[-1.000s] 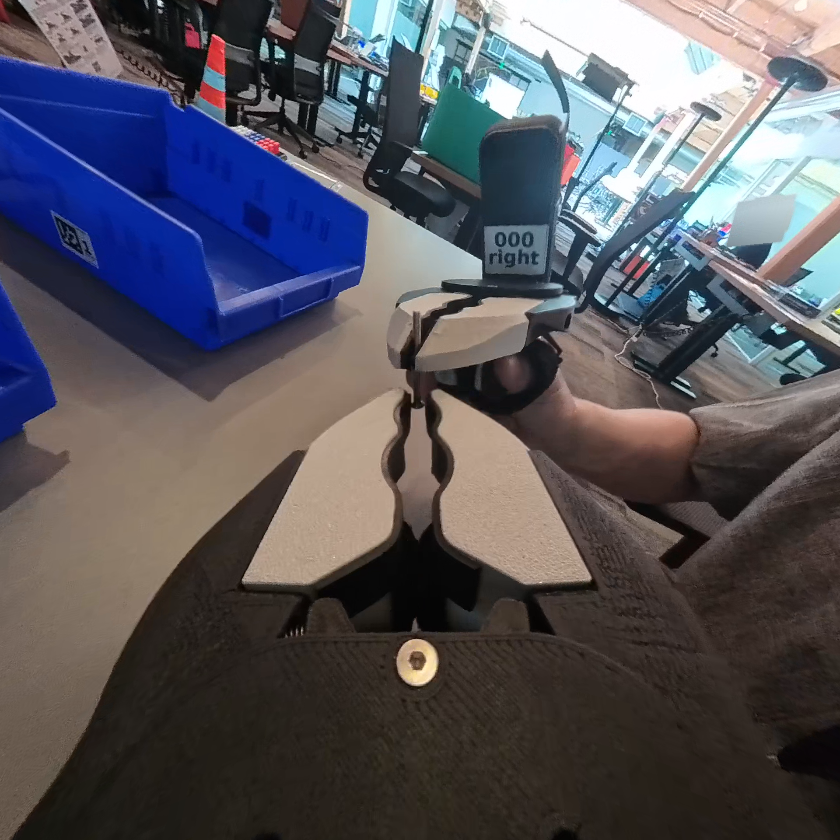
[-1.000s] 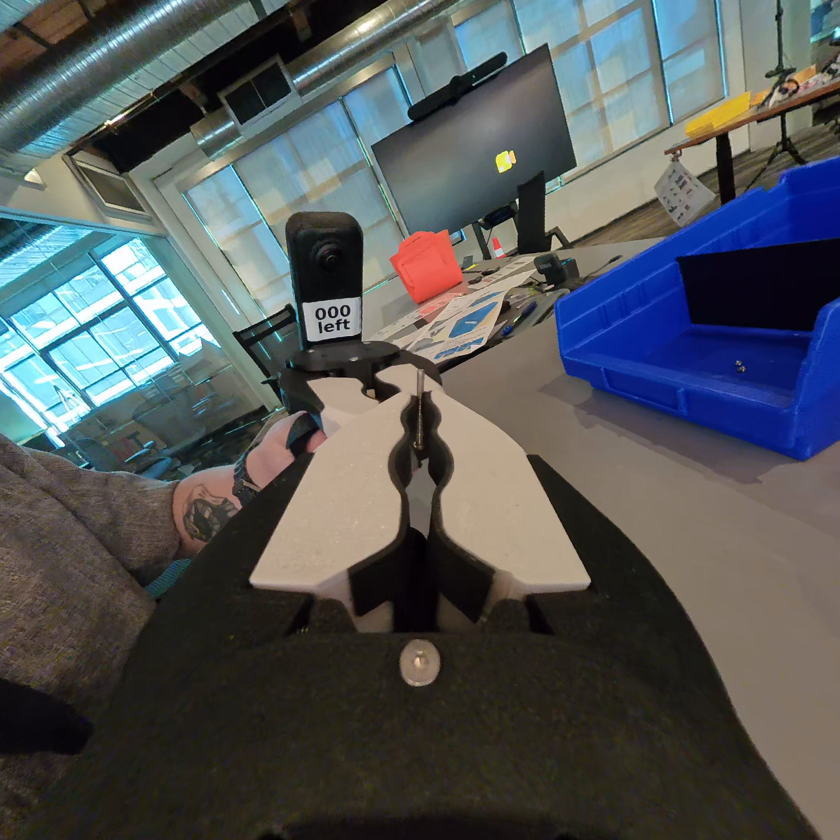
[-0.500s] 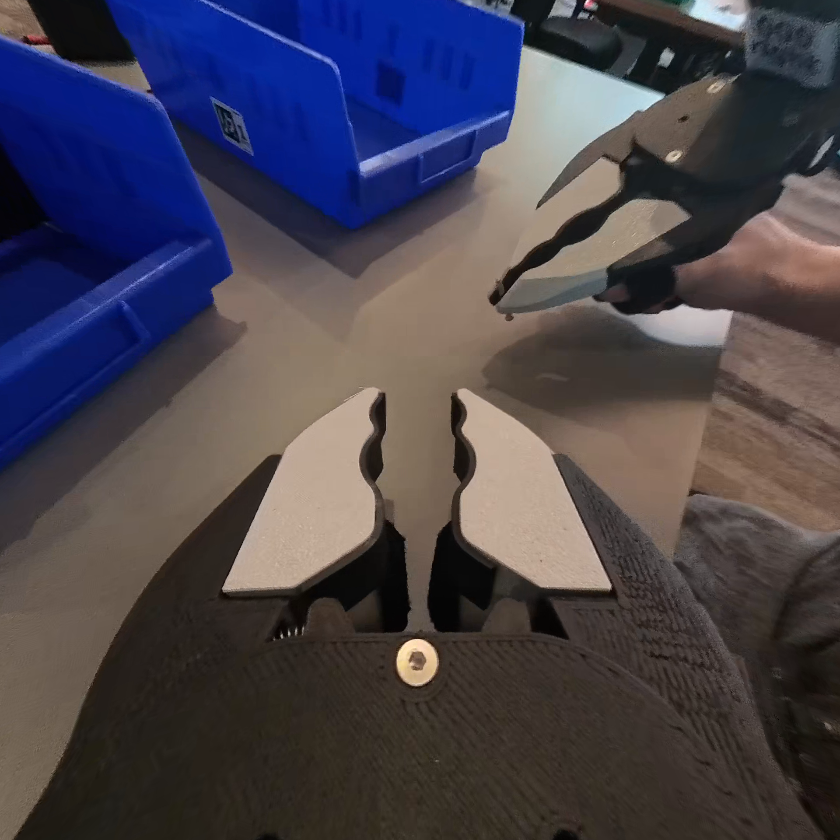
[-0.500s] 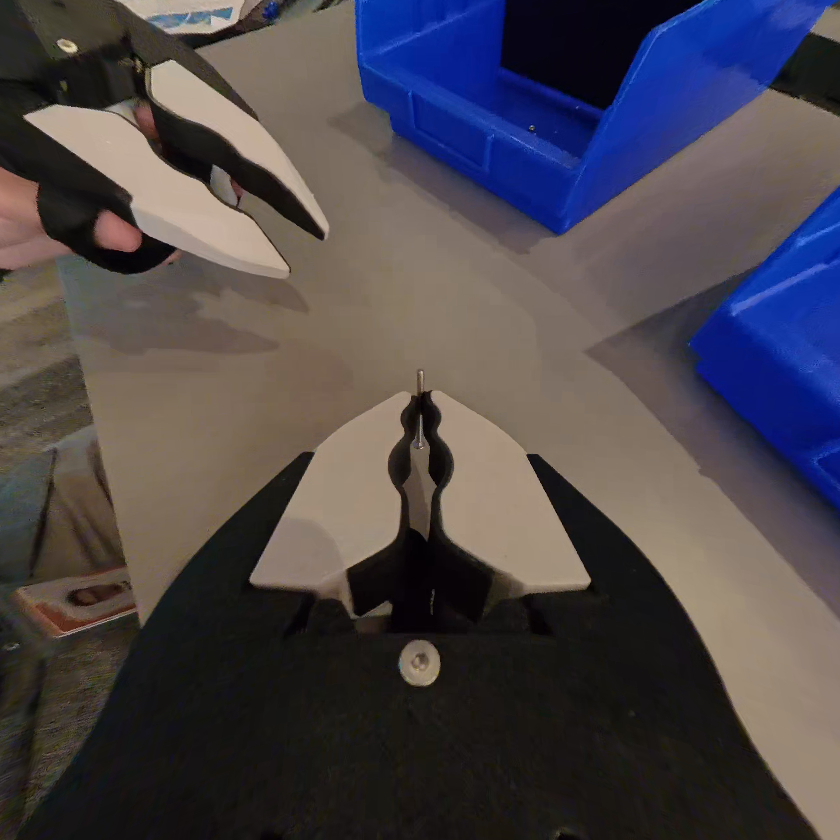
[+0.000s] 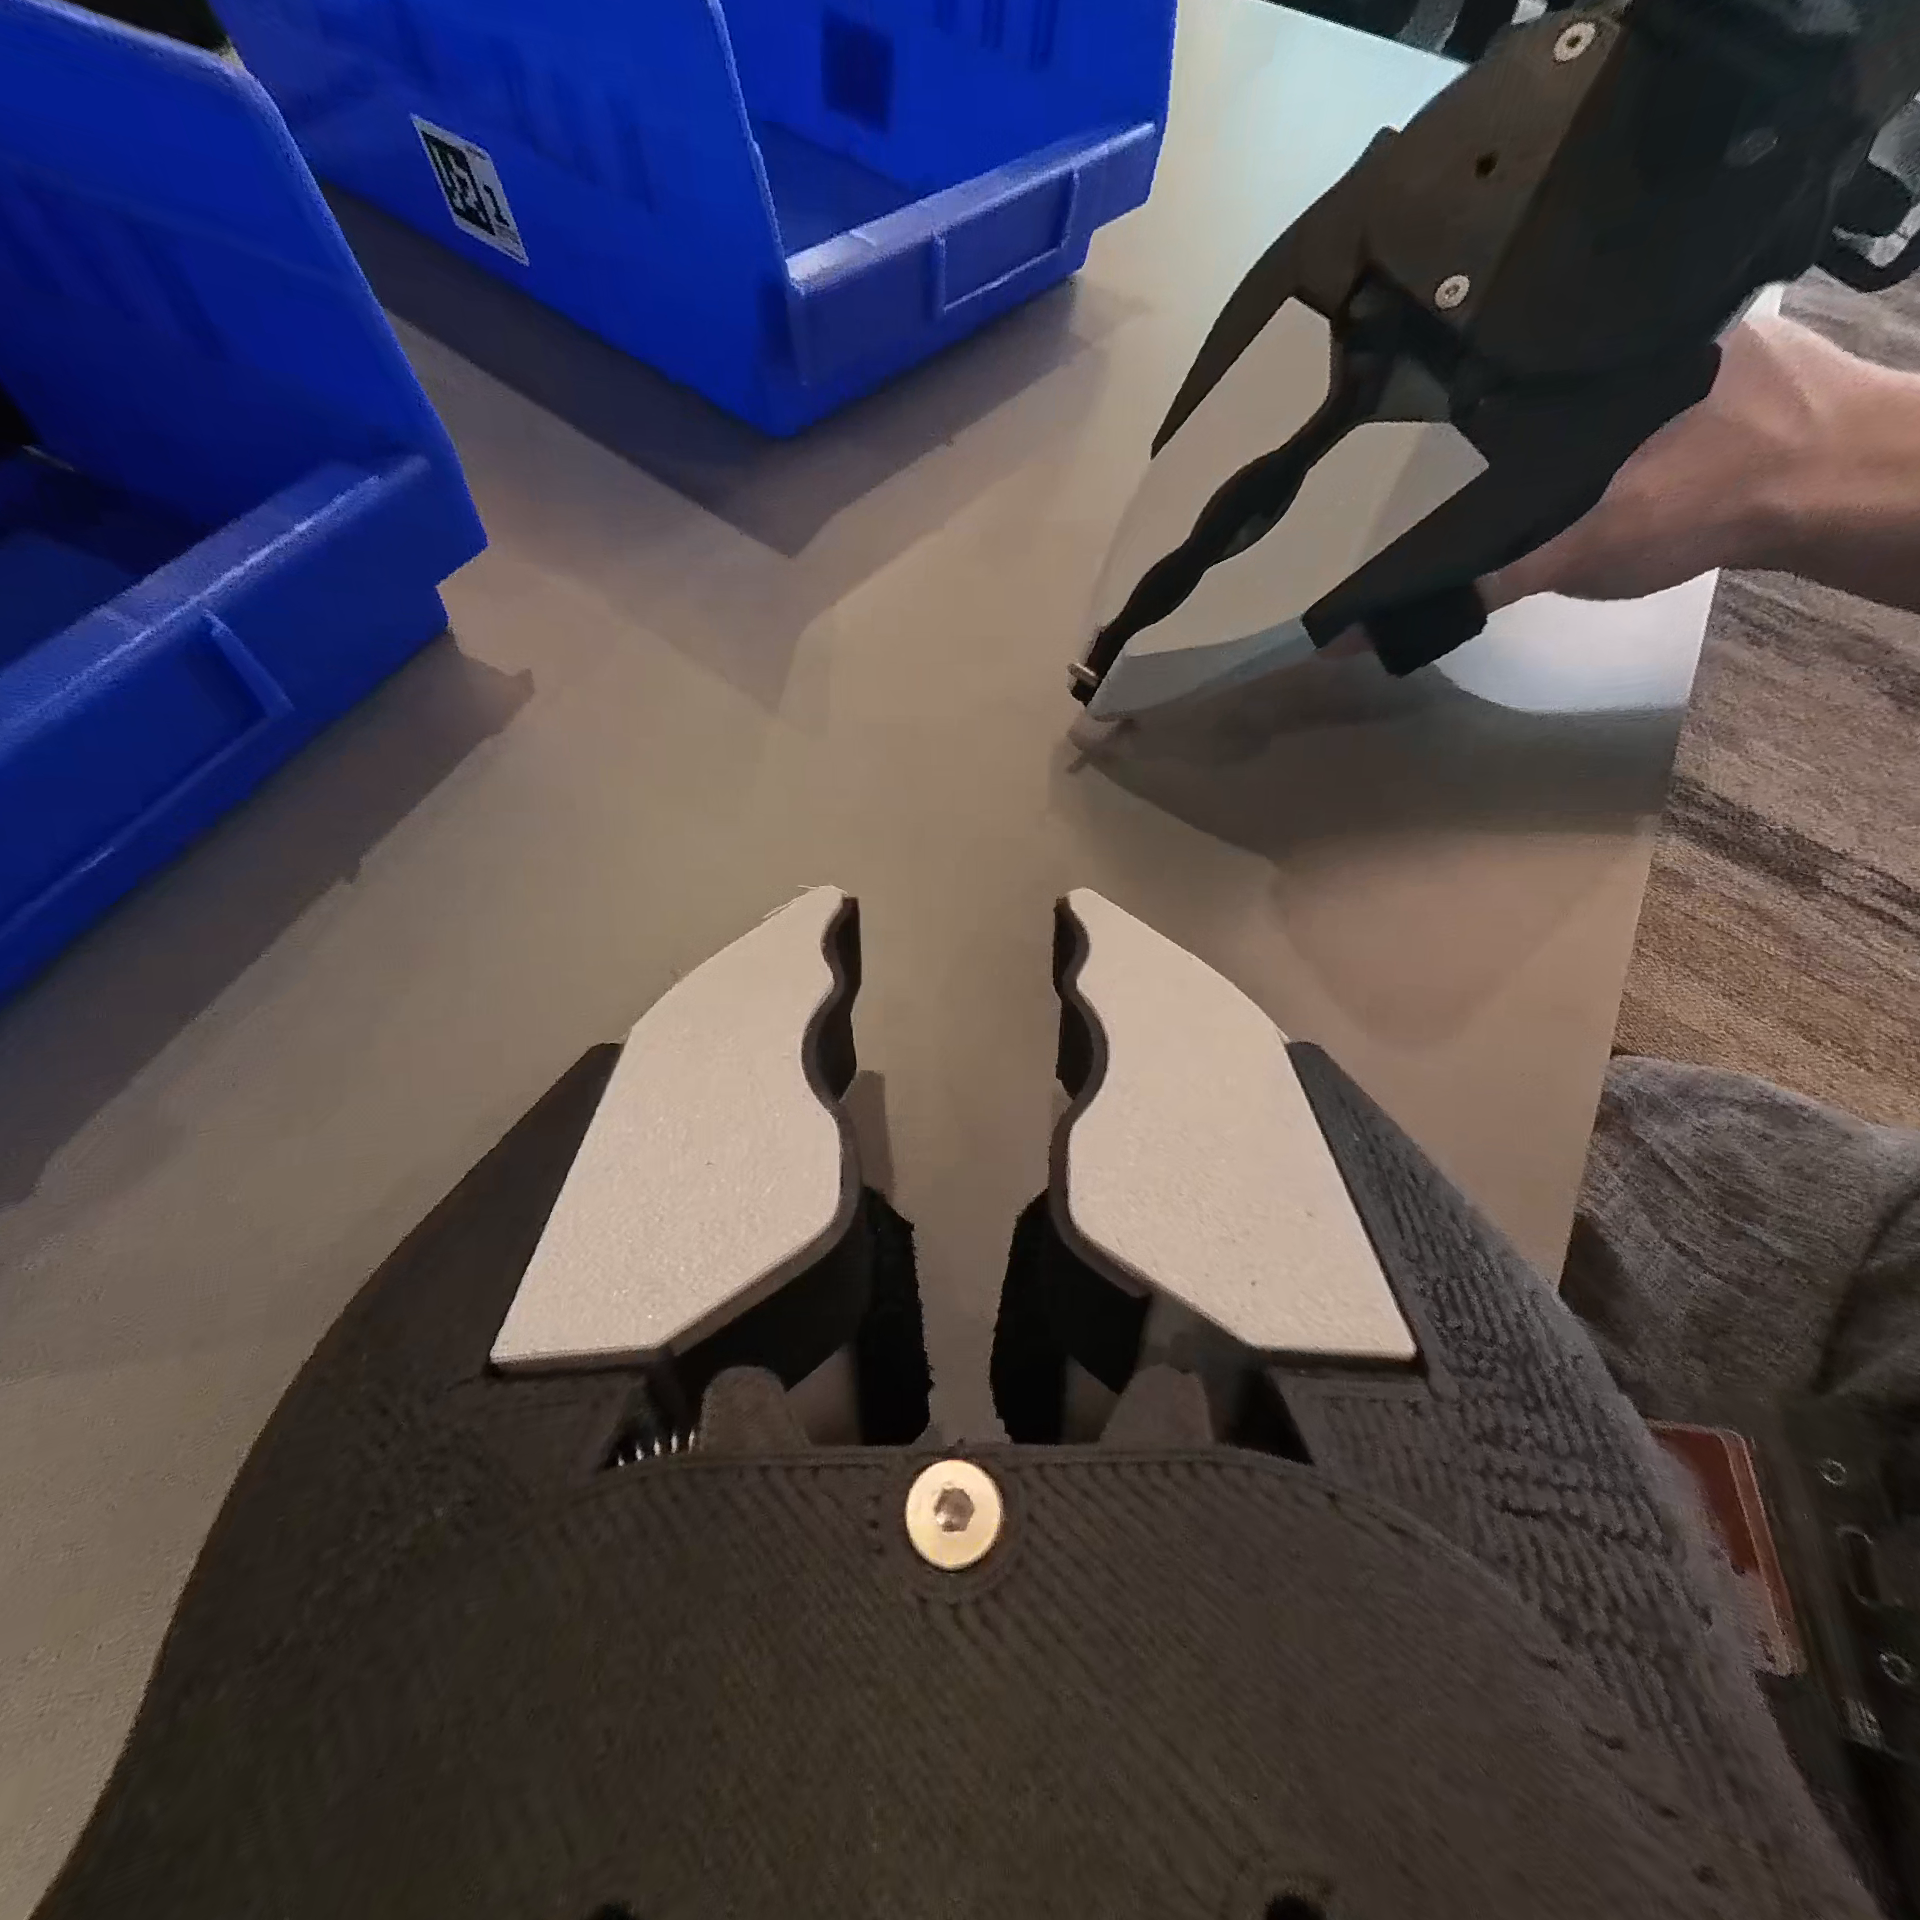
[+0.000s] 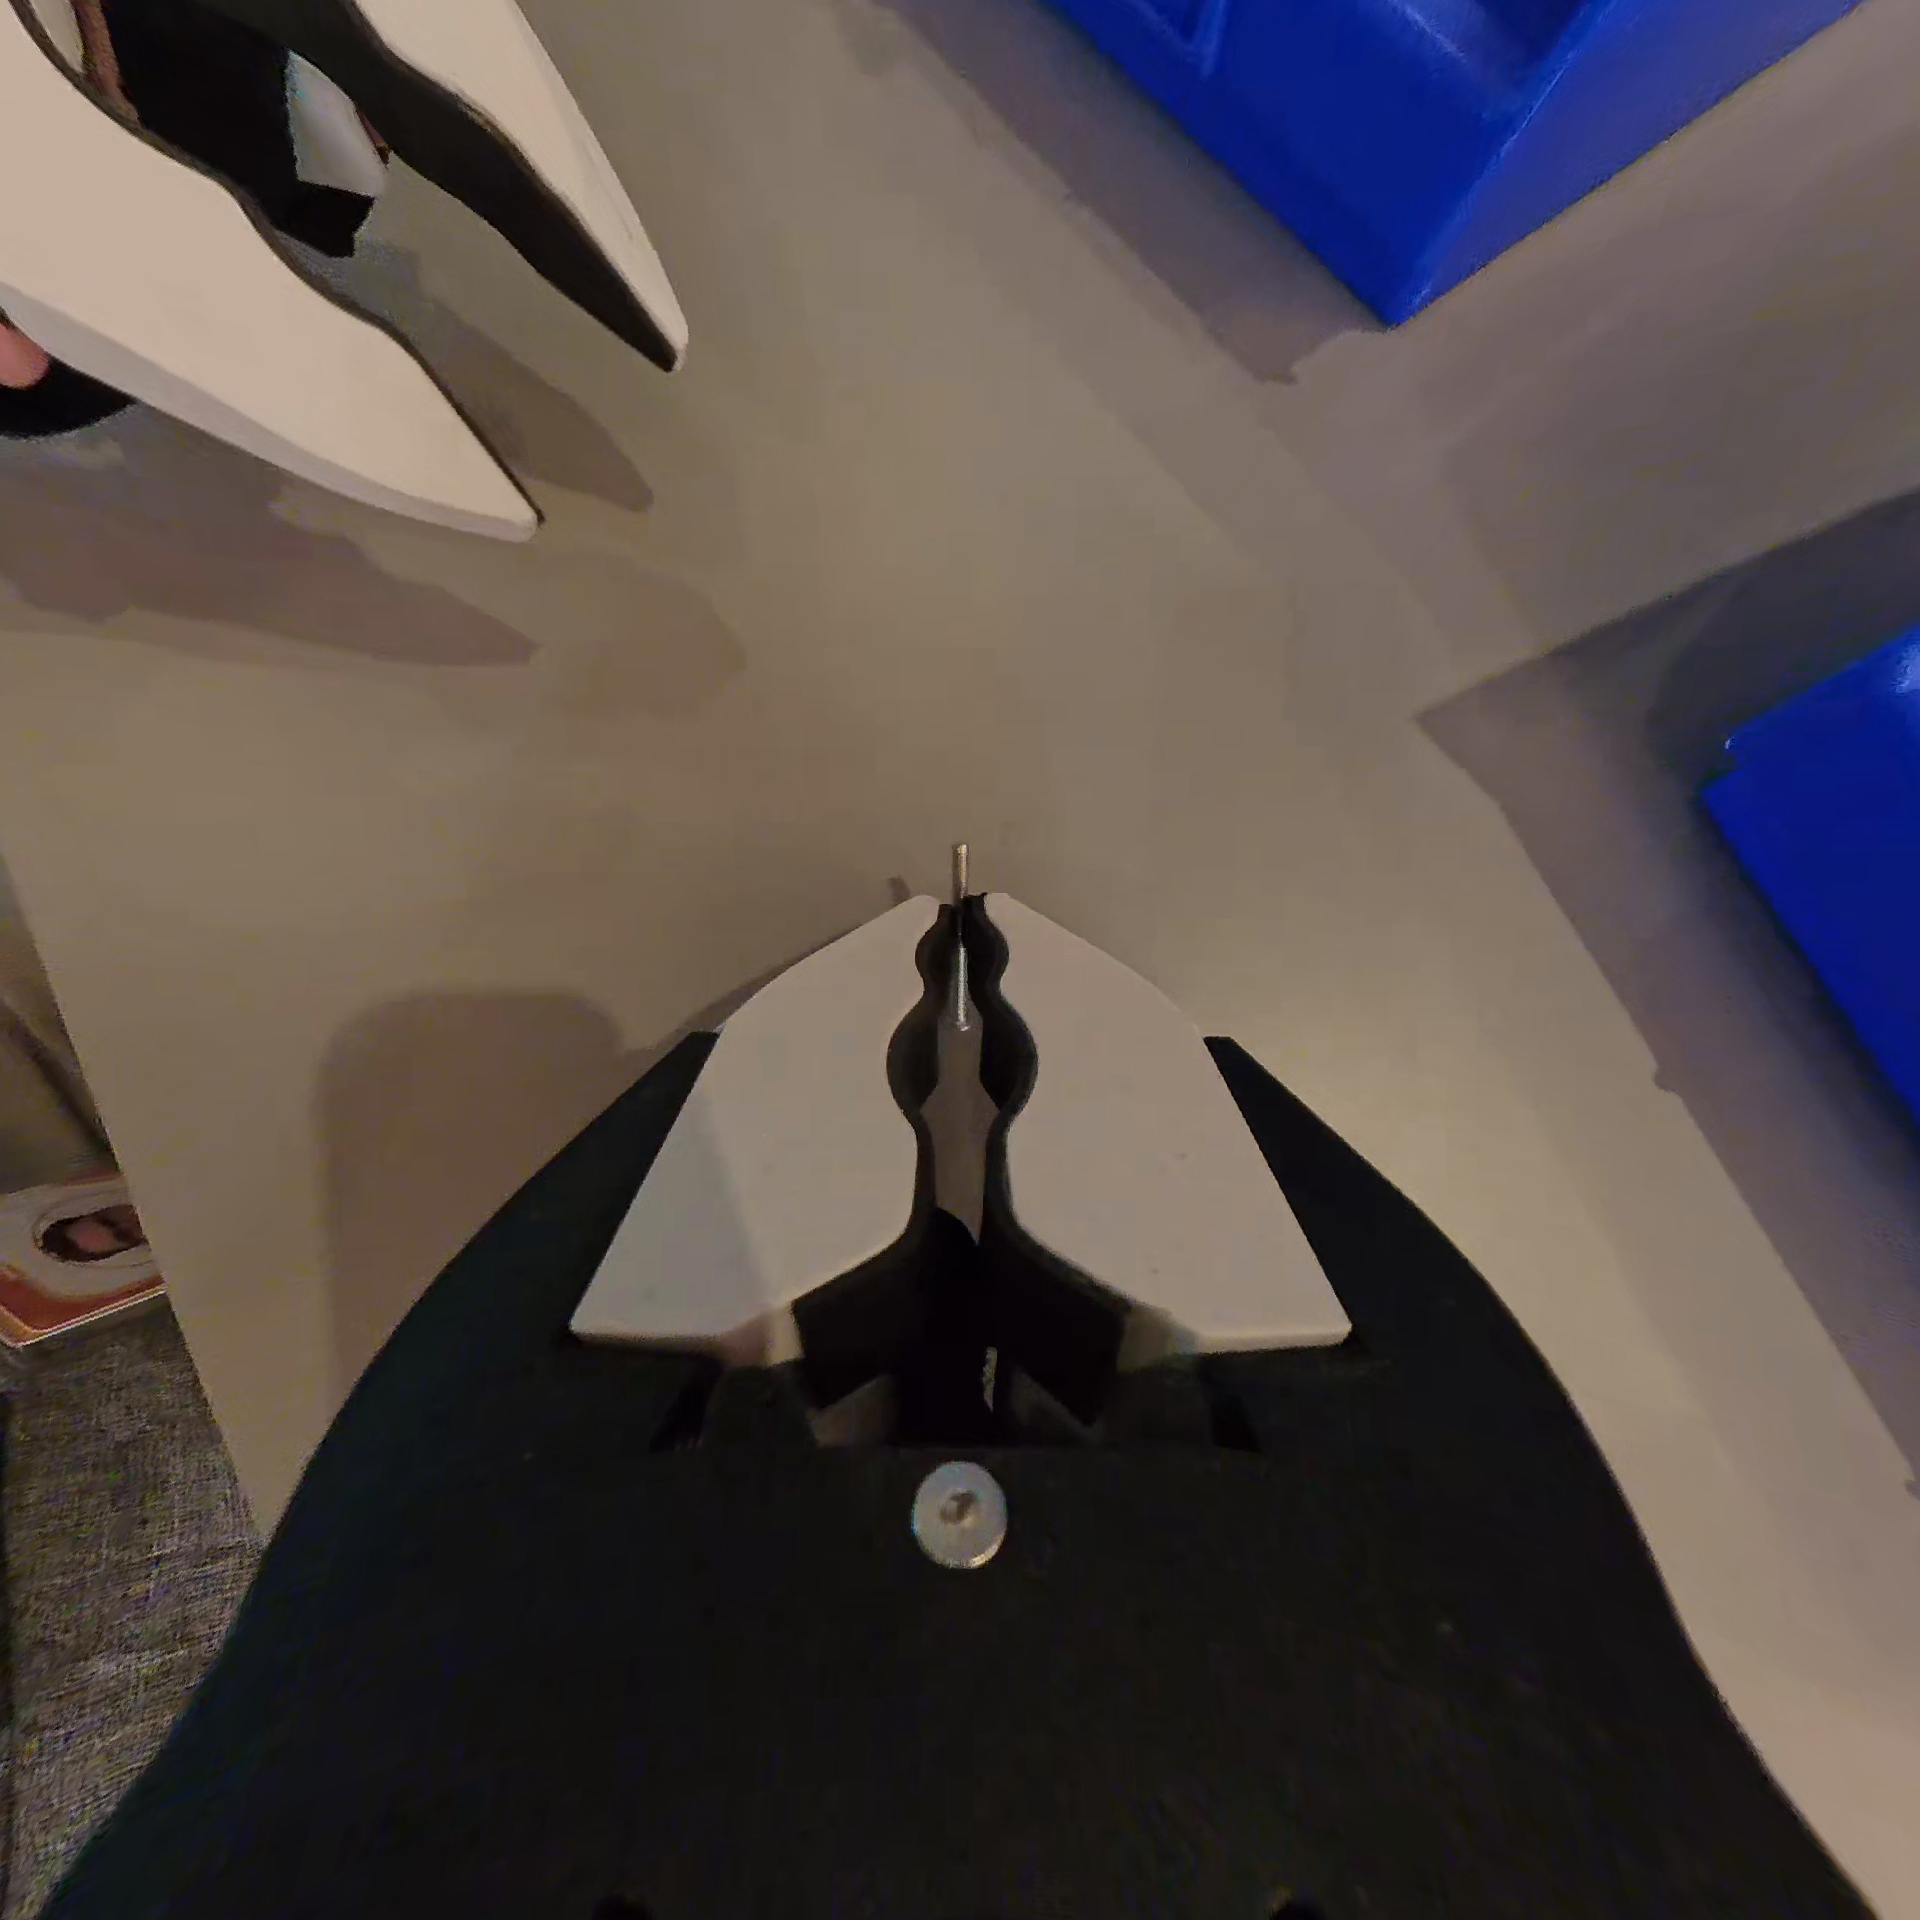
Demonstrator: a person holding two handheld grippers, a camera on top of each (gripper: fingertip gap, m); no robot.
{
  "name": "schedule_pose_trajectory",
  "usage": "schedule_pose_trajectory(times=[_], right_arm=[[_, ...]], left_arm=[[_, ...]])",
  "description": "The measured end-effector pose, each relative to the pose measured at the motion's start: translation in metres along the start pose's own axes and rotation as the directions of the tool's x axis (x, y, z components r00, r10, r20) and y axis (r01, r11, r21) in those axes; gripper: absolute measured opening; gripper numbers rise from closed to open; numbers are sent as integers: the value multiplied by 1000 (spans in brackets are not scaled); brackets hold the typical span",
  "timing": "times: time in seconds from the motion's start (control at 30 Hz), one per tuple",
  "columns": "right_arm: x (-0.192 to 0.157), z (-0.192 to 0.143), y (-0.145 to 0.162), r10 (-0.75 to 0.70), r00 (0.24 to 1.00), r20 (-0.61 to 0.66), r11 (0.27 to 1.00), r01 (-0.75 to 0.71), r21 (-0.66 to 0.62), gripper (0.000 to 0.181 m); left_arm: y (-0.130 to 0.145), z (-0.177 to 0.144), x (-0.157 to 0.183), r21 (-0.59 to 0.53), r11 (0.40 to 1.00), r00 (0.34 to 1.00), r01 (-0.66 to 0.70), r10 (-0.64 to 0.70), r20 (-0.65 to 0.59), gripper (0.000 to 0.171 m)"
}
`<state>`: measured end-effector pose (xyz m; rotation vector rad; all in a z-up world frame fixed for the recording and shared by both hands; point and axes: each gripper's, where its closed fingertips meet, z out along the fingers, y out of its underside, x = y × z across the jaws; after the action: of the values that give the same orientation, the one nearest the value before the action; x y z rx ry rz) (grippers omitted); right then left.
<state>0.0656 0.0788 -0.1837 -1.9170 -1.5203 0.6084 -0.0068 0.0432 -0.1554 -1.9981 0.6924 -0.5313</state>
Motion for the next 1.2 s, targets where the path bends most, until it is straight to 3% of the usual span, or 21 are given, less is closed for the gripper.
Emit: schedule_pose_trajectory(times=[0.33, 0.6, 0.73, 0.8, 0.87, 1.0, 1.1, 1.2], right_arm=[[-3, 4, 1, 6, 1000, 7, 1000, -6, -14, 2], [-5, 8, 1, 33, 999, 40, 999, -33, -4, 7], [3, 0, -10, 87, 996, 30, 988, -90, 128, 20], [15, -13, -20, 131, 991, -29, 960, -119, 252, 22], [29, -20, -19, 164, 977, -137, 951, -119, 285, 21], [51, -17, -5, 196, 933, -303, 969, -137, 206, 14], [53, -9, 1, 204, 932, -300, 976, -168, 141, 18], [55, -6, 3, 217, 929, -300, 974, -188, 123, 26]], left_arm=[[-1, -9, -8, 28, 1000, 999, 11, -12, 35, 12], [5, -9, -10, 2, 999, 998, 44, -45, 40, 12], [0, -7, -13, 34, 998, 996, 45, -48, 81, 20], [-5, -4, -18, 62, 996, 990, 68, -75, 122, 20], [-9, 1, -23, 76, 994, 982, 75, -87, 168, 16], [0, 14, -40, -6, 989, 945, 146, -137, 297, 16], [11, 23, -47, -92, 974, 930, 206, -166, 327, 28], [12, 22, -54, -81, 967, 913, 244, -200, 355, 36]])
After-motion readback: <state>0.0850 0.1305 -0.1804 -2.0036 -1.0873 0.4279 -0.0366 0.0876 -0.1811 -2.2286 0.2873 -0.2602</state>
